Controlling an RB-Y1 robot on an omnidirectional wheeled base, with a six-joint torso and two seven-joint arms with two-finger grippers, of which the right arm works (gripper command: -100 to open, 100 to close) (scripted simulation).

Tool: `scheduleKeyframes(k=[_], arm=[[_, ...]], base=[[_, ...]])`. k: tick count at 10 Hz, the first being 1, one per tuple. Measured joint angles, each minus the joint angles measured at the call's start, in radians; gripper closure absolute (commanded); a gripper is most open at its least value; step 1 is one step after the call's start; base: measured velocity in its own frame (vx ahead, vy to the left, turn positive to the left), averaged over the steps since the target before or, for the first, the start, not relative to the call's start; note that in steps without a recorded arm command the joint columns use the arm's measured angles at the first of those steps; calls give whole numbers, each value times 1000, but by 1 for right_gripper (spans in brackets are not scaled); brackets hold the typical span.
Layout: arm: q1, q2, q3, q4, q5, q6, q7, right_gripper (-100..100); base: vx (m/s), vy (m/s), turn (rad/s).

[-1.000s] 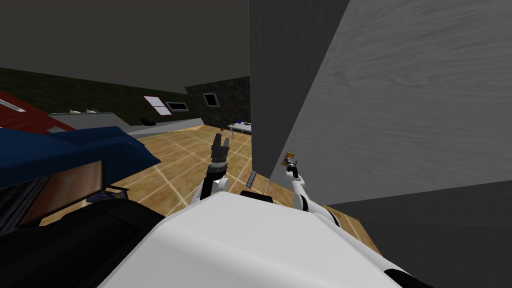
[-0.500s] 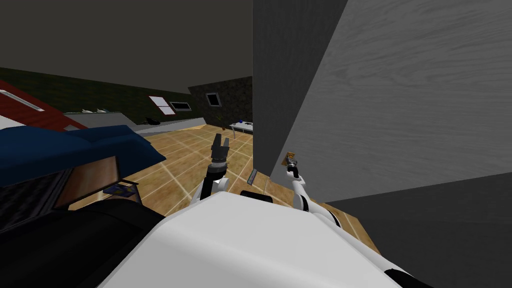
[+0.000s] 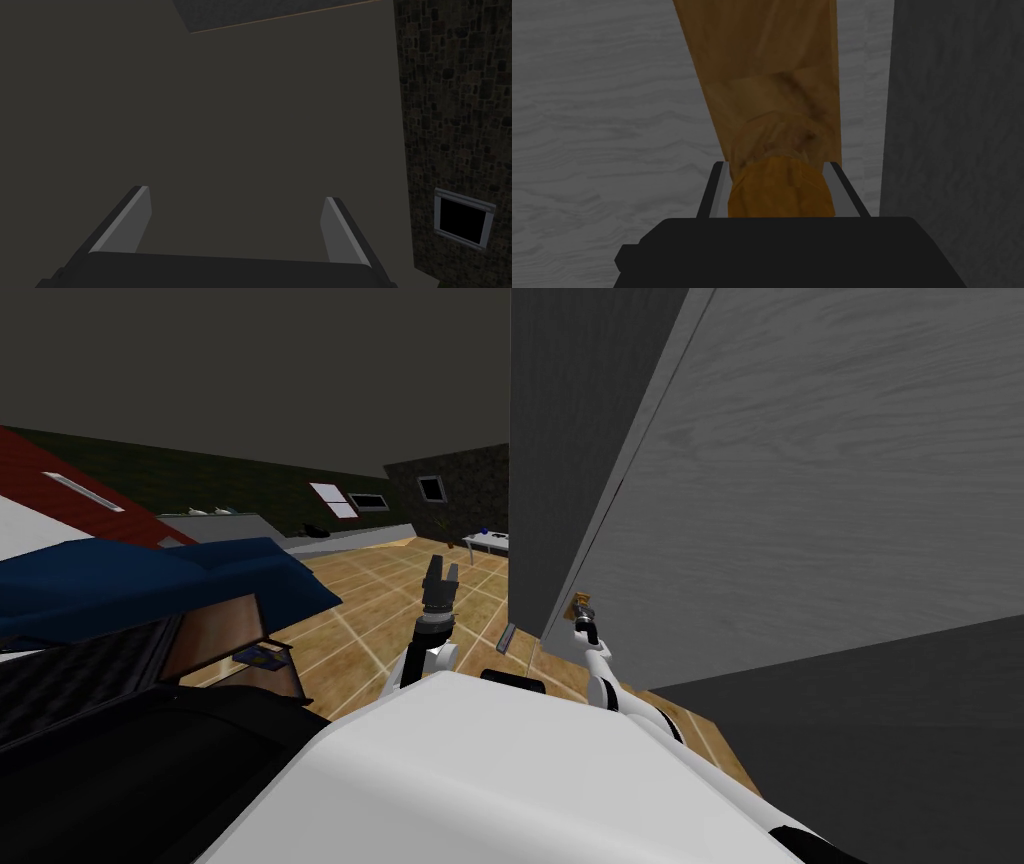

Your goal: Pull the door open

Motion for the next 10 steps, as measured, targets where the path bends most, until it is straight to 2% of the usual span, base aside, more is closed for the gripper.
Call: scheduleKeyframes(k=[5,10], arm=[[0,-11,10,2,-35,-7,-136,100],[3,-16,18,1,-62,-6,-240,100]], base=[[-70,-17,44],[-41,-9,39]])
